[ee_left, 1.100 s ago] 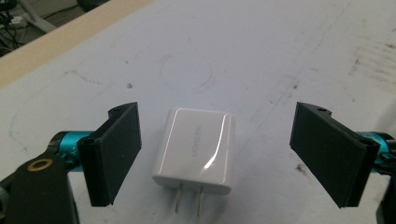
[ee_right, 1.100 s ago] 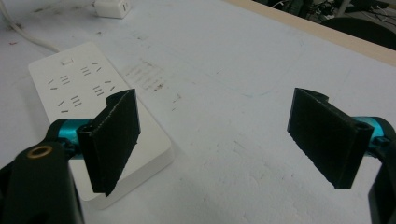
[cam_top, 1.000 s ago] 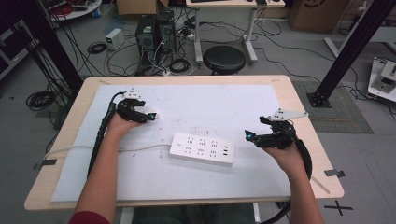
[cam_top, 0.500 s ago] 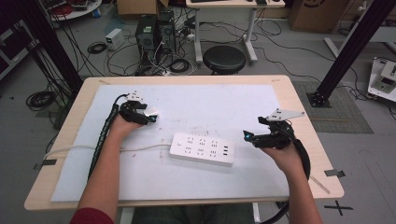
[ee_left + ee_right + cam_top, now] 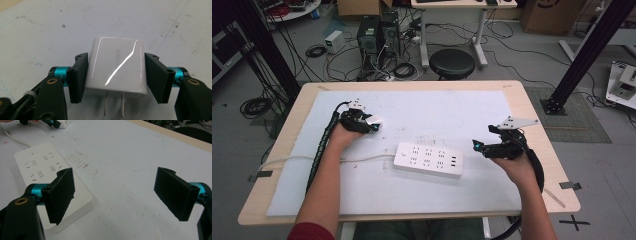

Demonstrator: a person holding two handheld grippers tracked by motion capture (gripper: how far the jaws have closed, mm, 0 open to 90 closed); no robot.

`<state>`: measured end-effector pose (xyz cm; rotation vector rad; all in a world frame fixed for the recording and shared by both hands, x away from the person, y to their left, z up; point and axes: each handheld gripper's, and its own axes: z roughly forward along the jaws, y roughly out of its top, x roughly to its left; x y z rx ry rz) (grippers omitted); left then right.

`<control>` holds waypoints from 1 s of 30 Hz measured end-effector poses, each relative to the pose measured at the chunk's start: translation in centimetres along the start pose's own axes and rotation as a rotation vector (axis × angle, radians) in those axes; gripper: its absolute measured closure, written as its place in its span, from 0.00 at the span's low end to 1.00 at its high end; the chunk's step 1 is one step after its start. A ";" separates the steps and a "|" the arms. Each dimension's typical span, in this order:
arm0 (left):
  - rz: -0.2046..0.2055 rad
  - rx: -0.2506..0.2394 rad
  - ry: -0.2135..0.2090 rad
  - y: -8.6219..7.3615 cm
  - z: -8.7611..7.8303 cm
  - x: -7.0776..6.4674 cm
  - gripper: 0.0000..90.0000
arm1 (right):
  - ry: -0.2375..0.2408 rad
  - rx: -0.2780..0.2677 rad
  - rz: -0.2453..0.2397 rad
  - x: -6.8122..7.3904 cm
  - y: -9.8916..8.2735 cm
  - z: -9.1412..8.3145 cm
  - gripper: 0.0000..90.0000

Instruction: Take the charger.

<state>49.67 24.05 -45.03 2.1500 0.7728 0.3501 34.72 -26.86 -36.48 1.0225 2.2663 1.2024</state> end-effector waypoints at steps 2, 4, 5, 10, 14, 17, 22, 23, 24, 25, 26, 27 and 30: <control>0.005 0.002 0.001 0.0 0.0 0.0 0.46 | -0.002 -0.001 -0.002 0.0 0.0 -0.1 0.19; 0.005 0.008 0.006 0.1 0.0 0.0 0.47 | -0.001 -0.004 -0.004 -0.1 0.0 -0.1 0.19; 0.007 0.010 0.009 0.1 0.0 -0.1 0.47 | -0.001 -0.004 -0.002 -0.1 -0.1 -0.2 0.19; 0.037 -0.008 0.018 1.0 -1.2 -1.0 0.47 | 0.004 -0.003 -0.003 0.0 -0.1 -0.3 0.19; 0.074 -0.045 0.023 2.4 -3.6 -2.6 0.47 | 0.025 -0.017 -0.014 0.1 0.1 -0.4 0.19; 0.098 -0.076 0.015 3.4 -5.6 -4.1 0.47 | 0.037 -0.025 -0.025 0.4 0.5 -0.7 0.19; 0.131 -0.115 -0.015 4.2 -8.9 -7.1 0.47 | 0.064 -0.043 -0.048 1.3 1.1 -1.1 0.19; 0.140 -0.121 -0.020 4.3 -9.3 -7.6 0.47 | 0.068 -0.049 -0.049 1.5 1.1 -1.1 0.19; 0.152 -0.127 -0.020 4.2 -9.8 -8.1 0.47 | 0.075 -0.051 -0.048 1.6 1.1 -1.1 0.19; 0.153 -0.134 -0.029 4.2 -10.2 -8.5 0.47 | 0.082 -0.049 -0.047 1.7 1.1 -1.1 0.19; 0.165 -0.140 -0.035 4.2 -10.5 -8.9 0.47 | 0.084 -0.046 -0.043 1.8 1.0 -1.0 0.19; 0.172 -0.146 -0.038 4.1 -10.8 -9.3 0.47 | 0.087 -0.042 -0.042 1.8 1.0 -1.0 0.19; 0.196 -0.170 -0.059 4.0 -11.5 -10.7 0.47 | 0.094 -0.038 -0.041 1.8 1.1 -0.9 0.19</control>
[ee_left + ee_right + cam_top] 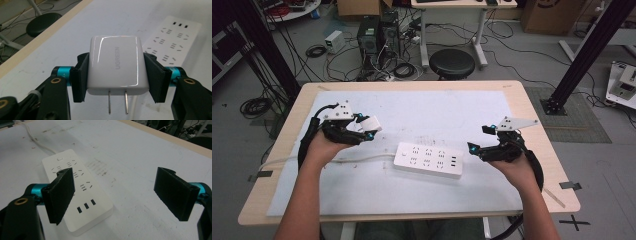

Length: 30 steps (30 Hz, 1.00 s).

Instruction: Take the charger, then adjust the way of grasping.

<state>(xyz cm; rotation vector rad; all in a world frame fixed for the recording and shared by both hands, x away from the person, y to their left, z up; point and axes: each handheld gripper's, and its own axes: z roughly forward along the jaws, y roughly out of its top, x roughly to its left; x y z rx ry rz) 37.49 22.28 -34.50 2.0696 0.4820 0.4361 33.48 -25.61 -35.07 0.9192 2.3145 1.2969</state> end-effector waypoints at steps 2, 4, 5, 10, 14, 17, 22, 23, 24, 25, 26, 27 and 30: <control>0.022 -0.010 -0.016 0.2 -0.1 -0.9 0.47 | 0.013 -0.003 -0.001 0.2 0.1 0.1 0.19; 0.046 -0.014 -0.031 0.3 0.1 -1.7 0.47 | 0.030 -0.011 -0.002 0.5 0.1 0.3 0.19; 0.059 -0.013 -0.035 0.4 0.2 -2.0 0.47 | 0.040 -0.010 -0.004 0.7 0.1 0.4 0.19; 0.145 -0.033 -0.062 0.8 1.4 -4.4 0.47 | 0.095 -0.004 0.011 1.9 0.1 1.3 0.19; 0.205 -0.067 -0.084 0.7 2.6 -6.2 0.47 | 0.149 0.009 0.023 3.1 0.3 2.2 0.19; 0.242 -0.085 -0.096 0.5 3.5 -7.4 0.47 | 0.185 0.012 0.030 4.1 0.5 2.8 0.19; 0.273 -0.104 -0.074 -0.4 4.8 -8.6 0.47 | 0.256 0.010 0.066 5.0 0.6 3.6 0.19; 0.277 -0.108 -0.069 -0.4 4.9 -8.8 0.47 | 0.262 0.015 0.075 5.1 0.5 3.8 0.19; 0.287 -0.122 -0.056 -0.5 5.0 -9.2 0.47 | 0.266 0.012 0.086 5.2 0.5 3.9 0.19; 0.297 -0.127 -0.048 -0.5 5.0 -9.4 0.47 | 0.277 0.010 0.097 5.2 0.4 4.0 0.19; 0.307 -0.135 -0.044 -0.4 5.1 -9.8 0.47 | 0.288 0.010 0.108 5.2 0.4 4.2 0.19; 0.318 -0.140 -0.037 -0.4 5.2 -10.0 0.47 | 0.305 0.014 0.129 5.3 0.3 4.3 0.19; 0.368 -0.162 -0.019 0.1 5.4 -11.2 0.47 | 0.343 0.017 0.170 5.4 0.0 5.0 0.19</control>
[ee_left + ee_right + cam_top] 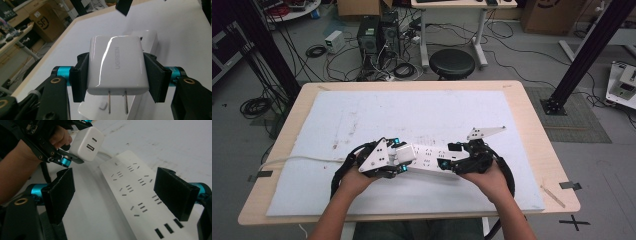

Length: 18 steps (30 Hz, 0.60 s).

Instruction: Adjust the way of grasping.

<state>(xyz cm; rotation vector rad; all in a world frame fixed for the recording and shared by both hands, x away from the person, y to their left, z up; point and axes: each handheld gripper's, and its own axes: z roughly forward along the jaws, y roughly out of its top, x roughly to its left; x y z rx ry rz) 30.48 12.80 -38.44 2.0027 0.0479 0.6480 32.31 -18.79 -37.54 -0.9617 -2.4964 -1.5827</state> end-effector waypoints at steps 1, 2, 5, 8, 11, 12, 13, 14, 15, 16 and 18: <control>0.011 -0.005 0.001 0.2 0.1 -0.2 0.47 | 0.017 -0.005 0.008 -0.1 -0.1 0.4 0.19; 0.022 -0.007 0.003 0.3 0.2 -0.4 0.47 | 0.023 -0.003 0.019 -0.1 -0.2 0.5 0.19; 0.064 -0.022 0.002 1.1 0.7 -1.3 0.47 | 0.074 -0.009 0.068 -0.1 -0.3 1.2 0.19; 0.087 -0.023 0.001 1.4 1.2 -1.8 0.47 | 0.114 -0.019 0.108 -0.1 -0.4 1.7 0.19; 0.121 -0.023 0.004 1.7 1.7 -2.3 0.47 | 0.144 -0.017 0.132 -0.1 -0.4 2.3 0.20; 0.122 -0.029 0.001 1.7 1.9 -2.5 0.47 | 0.158 -0.019 0.138 -0.1 -0.5 2.6 0.20; 0.131 -0.032 0.000 1.8 2.1 -2.7 0.47 | 0.168 -0.015 0.148 -0.1 -0.5 2.8 0.20; 0.134 -0.031 0.002 1.8 2.1 -2.8 0.47 | 0.175 -0.016 0.154 -0.1 -0.5 3.0 0.20; 0.136 -0.036 0.003 1.8 2.3 -3.0 0.47 | 0.177 -0.011 0.159 -0.1 -0.5 3.1 0.21; 0.137 -0.033 0.000 1.8 2.4 -3.1 0.47 | 0.190 -0.015 0.164 -0.1 -0.5 3.3 0.21; 0.136 -0.042 -0.003 1.8 2.6 -3.2 0.47 | 0.214 -0.016 0.179 -0.1 -0.6 3.5 0.26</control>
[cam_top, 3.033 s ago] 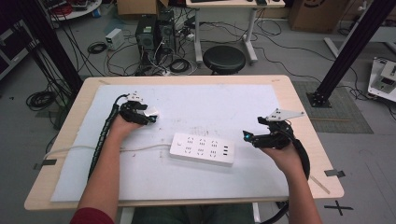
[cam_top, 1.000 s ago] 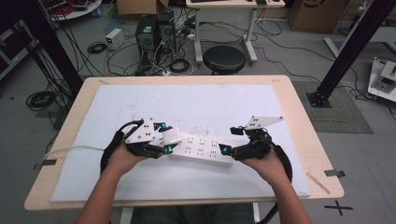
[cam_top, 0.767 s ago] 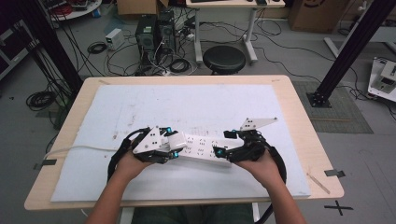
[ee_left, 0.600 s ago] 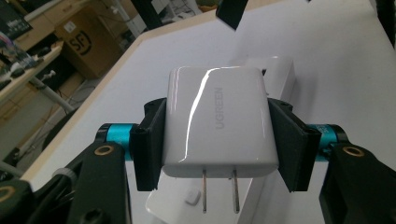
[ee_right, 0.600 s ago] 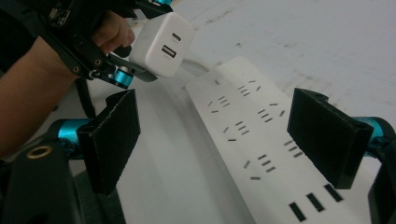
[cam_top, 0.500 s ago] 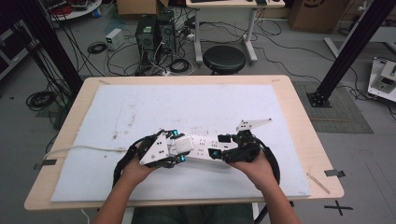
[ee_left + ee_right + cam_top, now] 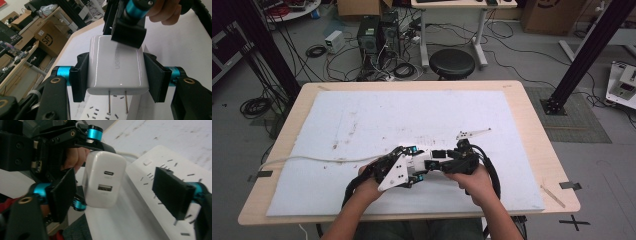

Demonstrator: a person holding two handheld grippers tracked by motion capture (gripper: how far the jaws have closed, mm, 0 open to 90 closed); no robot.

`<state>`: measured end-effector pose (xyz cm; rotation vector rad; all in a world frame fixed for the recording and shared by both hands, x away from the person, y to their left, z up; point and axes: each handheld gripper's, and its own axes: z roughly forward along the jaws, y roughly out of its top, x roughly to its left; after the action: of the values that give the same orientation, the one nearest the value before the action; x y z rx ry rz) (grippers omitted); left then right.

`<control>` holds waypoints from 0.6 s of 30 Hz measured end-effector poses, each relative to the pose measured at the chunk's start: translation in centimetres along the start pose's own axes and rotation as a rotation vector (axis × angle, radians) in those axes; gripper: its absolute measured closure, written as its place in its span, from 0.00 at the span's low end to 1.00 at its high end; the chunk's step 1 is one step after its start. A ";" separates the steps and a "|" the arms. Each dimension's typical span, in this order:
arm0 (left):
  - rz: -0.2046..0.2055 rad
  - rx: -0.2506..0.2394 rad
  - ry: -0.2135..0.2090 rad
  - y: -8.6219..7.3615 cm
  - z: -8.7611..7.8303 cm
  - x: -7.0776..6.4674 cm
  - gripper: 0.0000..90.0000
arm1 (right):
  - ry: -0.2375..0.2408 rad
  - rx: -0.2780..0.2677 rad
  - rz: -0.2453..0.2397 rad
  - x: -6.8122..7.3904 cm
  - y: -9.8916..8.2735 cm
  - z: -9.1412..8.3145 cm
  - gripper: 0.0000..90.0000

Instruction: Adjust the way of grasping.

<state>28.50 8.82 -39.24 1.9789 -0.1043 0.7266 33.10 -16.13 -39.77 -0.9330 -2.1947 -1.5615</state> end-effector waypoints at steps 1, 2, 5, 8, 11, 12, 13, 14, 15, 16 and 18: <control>0.005 0.002 0.003 0.0 0.0 0.0 0.47 | 0.018 -0.010 0.001 -0.1 -0.1 0.1 0.27; 0.002 0.001 0.004 0.0 0.1 -0.1 0.47 | 0.025 -0.013 0.017 -0.1 -0.1 0.2 0.28; -0.011 -0.010 0.005 0.1 0.2 -0.2 0.47 | 0.055 -0.018 0.032 -0.3 -0.2 0.5 0.34; -0.010 -0.014 0.005 0.1 0.2 -0.1 0.47 | 0.101 -0.034 0.050 -0.5 -0.4 0.9 0.42; -0.011 -0.018 0.006 0.2 0.3 -0.1 0.47 | 0.121 -0.040 0.052 -0.5 -0.4 1.1 0.50; -0.011 -0.020 0.008 0.2 0.3 -0.1 0.47 | 0.128 -0.043 0.053 -0.5 -0.4 1.1 0.51; -0.012 -0.020 0.010 0.2 0.4 -0.1 0.47 | 0.129 -0.047 0.052 -0.6 -0.4 1.1 0.53; -0.013 -0.021 0.009 0.2 0.4 -0.1 0.47 | 0.135 -0.049 0.052 -0.6 -0.4 1.1 0.55; -0.014 -0.024 0.011 0.2 0.4 -0.1 0.47 | 0.137 -0.049 0.051 -0.6 -0.4 1.1 0.58; -0.015 -0.025 0.012 0.1 0.4 -0.1 0.47 | 0.138 -0.045 0.055 -0.7 -0.5 1.1 0.60; -0.015 -0.026 0.011 0.1 0.5 -0.1 0.47 | 0.147 -0.045 0.062 -0.7 -0.5 1.2 0.63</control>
<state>28.60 8.34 -39.38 1.9483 -0.0924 0.7233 33.42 -15.41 -41.00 -0.8618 -2.0194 -1.6033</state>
